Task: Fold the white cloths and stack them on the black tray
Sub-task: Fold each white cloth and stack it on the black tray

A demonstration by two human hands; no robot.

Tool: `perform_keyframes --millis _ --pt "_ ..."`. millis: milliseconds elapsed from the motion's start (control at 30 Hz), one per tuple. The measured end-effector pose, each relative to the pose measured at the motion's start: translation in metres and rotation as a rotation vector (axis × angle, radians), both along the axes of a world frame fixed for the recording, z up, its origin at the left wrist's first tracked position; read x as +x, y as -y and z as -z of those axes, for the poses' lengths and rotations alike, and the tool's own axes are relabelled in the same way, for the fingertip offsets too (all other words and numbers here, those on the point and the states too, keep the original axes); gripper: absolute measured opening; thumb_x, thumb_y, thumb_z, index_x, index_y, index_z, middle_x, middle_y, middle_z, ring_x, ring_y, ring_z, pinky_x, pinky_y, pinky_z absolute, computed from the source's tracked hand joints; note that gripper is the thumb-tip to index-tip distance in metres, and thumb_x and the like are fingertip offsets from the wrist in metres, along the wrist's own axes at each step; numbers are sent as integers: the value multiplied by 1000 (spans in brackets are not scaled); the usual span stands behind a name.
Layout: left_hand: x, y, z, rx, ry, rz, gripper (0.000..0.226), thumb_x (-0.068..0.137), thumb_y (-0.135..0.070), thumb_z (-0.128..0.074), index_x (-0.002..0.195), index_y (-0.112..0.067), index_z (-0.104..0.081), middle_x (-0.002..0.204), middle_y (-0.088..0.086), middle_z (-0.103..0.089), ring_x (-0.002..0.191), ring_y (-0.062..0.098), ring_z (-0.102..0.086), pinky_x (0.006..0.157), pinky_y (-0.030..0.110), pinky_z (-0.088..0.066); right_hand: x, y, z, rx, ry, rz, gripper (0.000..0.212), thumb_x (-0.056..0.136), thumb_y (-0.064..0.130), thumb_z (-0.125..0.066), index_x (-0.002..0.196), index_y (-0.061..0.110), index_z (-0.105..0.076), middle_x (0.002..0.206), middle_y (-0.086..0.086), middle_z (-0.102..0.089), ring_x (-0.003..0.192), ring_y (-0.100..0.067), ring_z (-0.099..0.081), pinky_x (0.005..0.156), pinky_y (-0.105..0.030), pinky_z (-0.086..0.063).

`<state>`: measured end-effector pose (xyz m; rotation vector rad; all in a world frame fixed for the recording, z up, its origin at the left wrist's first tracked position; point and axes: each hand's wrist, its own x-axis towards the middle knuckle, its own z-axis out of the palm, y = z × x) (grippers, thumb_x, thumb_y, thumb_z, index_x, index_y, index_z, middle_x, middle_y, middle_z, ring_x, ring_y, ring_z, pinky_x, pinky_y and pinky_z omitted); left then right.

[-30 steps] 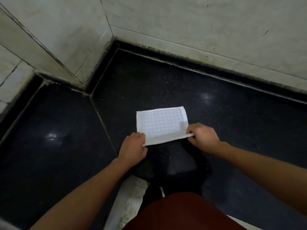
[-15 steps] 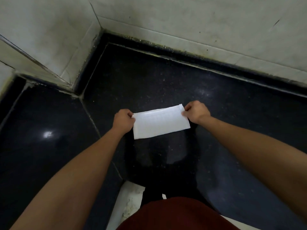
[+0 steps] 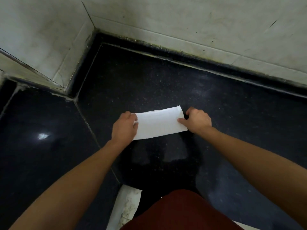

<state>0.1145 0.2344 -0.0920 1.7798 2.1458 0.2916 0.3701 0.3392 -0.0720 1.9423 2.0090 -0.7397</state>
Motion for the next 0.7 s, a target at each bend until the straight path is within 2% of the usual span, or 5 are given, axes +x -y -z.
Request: perform_keyframes --millis 100,200,400,467,700 --pt "1 28 10 -30 -65 202 8 85 -16 -66 88 -8 -64 91 8 -58 84 28 -57 59 36 -47 -6 5 0 -67 3 27 45 80 42 -71 114 18 -57 111 -7 -64 100 -28 -63 76 -35 -48" --pt "-4 42 19 -9 -87 152 10 83 -15 -70 88 -8 -66 90 7 -58 82 27 -56 54 34 -48 -6 0 -1 -144 -92 195 39 76 29 -77 111 19 -62 111 -6 -66 101 -26 -63 79 -35 -51" --pt "-3 43 19 -35 -98 113 13 87 -20 -65 95 -9 -65 97 6 -57 88 25 -52 59 34 -47 -4 -4 0 -287 -383 443 22 77 15 -72 95 3 -70 94 -13 -69 77 -21 -61 65 -32 -49" --pt "-2 42 16 -76 -92 109 16 90 -23 -61 98 -10 -63 101 5 -55 93 24 -50 64 34 -46 -4 -2 -5 -338 -468 502 23 81 16 -69 99 2 -69 95 -11 -68 79 -20 -60 70 -33 -49" --pt "-11 43 -3 -101 16 -24 21 90 -27 -60 105 -13 -60 107 4 -51 100 21 -49 73 33 -46 -37 7 -35 -328 -653 373 7 84 9 -68 87 10 -61 75 -5 -62 65 -13 -59 55 -24 -51"
